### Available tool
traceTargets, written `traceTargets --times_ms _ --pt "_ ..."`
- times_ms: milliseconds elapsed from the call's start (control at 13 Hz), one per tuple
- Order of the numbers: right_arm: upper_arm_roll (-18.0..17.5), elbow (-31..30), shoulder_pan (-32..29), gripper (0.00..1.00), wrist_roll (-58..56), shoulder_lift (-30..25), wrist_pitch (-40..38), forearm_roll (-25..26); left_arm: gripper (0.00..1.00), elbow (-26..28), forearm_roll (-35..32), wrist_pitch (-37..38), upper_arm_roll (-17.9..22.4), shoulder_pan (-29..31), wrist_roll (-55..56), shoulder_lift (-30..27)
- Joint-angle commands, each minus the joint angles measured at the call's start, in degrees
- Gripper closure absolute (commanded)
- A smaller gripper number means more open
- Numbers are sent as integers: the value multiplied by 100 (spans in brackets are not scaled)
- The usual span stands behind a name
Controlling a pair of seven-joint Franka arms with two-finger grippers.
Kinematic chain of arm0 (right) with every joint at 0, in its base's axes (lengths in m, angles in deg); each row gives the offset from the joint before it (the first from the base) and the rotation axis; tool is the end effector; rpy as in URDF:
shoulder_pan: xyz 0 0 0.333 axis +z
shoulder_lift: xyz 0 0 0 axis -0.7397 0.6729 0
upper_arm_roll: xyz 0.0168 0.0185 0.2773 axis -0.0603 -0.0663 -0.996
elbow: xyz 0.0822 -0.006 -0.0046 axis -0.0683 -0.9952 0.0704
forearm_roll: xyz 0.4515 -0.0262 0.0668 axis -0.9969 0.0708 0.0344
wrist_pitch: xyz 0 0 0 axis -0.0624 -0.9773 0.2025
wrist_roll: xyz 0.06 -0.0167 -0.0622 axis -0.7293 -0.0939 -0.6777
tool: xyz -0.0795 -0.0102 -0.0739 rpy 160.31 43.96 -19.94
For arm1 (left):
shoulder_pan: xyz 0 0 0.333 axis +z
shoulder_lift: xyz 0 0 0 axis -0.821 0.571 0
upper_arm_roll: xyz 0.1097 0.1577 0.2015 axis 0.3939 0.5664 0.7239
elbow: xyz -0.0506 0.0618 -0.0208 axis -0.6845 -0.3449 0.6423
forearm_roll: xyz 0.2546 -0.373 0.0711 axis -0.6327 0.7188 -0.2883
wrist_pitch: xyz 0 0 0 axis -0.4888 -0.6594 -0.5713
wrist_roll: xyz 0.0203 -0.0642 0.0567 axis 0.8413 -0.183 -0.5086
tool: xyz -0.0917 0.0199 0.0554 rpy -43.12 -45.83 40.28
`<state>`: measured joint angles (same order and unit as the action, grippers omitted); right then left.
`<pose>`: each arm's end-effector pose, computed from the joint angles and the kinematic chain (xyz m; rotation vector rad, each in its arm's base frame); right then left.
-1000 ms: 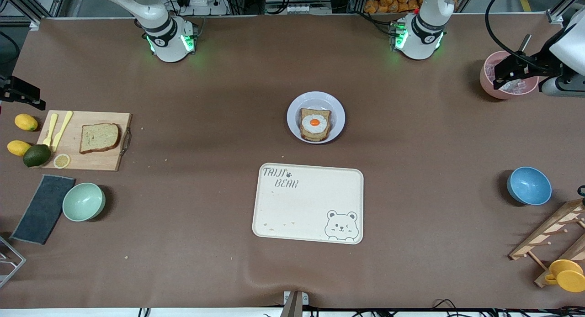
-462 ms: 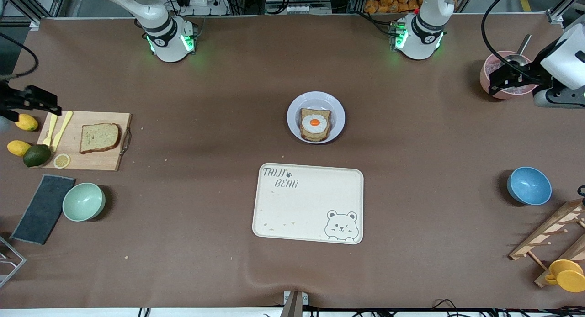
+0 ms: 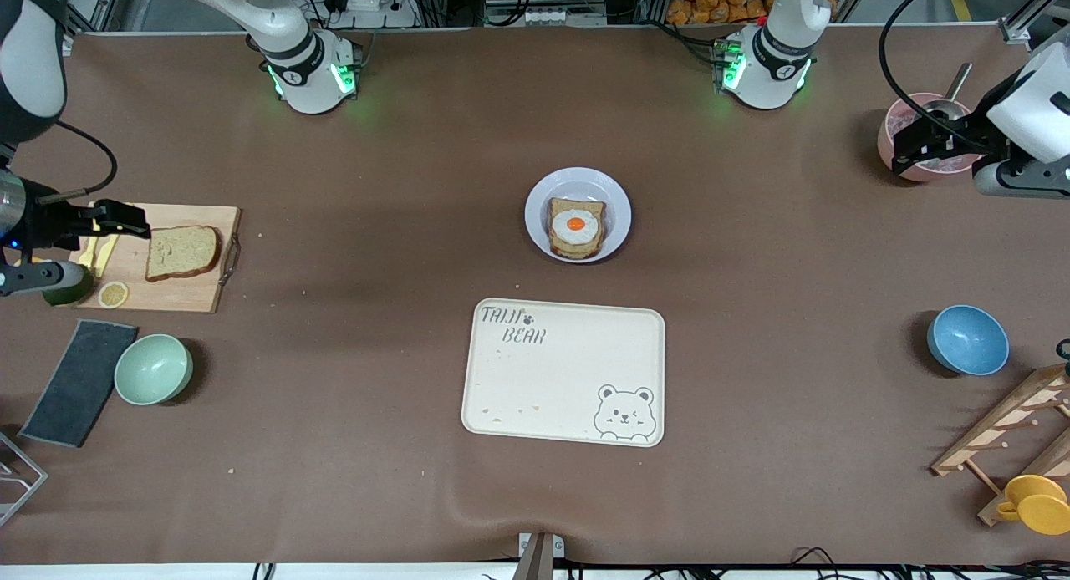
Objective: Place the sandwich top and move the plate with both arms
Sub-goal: 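Move the right gripper toward the bread slice on the cutting board, then lower the right gripper and grasp the bread slice by its edge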
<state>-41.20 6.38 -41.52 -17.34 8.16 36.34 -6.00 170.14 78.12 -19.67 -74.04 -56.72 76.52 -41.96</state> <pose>0.6580 -0.0433 0.4983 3.0749 0.2601 -0.3739 0.6022 -0.0716 0.6147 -3.1175 0.1507 0.1672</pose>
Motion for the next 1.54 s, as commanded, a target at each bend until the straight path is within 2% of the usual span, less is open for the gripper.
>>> traceTargets --times_ms 0,308,385,538,923,1000,1154,1308,1462 --pt "-9 93 -144 0 -53 268 117 117 0 -27 72 57 27 5 92 -52" --pt "-9 -345 -495 0 -35 383 372 -243 0 -18 72 57 53 22 83 -52" --pt "-18 -477 -644 0 -183 426 434 -244 0 -26 72 57 53 5 92 -52" --pt "-9 -679 -882 0 -1200 444 478 -244 0 -27 72 57 53 5 92 -52" --pt "-18 -1136 -1410 2 -1336 444 688 -270 0 -27 72 57 53 5 92 -52" --pt "-18 -1268 -1541 2 -1493 444 950 -270 0 -27 81 57 53 5 92 -52" --pt "-18 -1925 -1883 2 -2124 444 1740 -288 0 -27 72 57 53 14 92 -52" --pt "-18 -2435 -2121 2 -2319 453 2155 -567 0 -27 72 57 53 5 92 -52" --pt "-18 -2954 -2358 14 -3046 479 2996 -622 0 -27 81 57 53 5 101 -52"
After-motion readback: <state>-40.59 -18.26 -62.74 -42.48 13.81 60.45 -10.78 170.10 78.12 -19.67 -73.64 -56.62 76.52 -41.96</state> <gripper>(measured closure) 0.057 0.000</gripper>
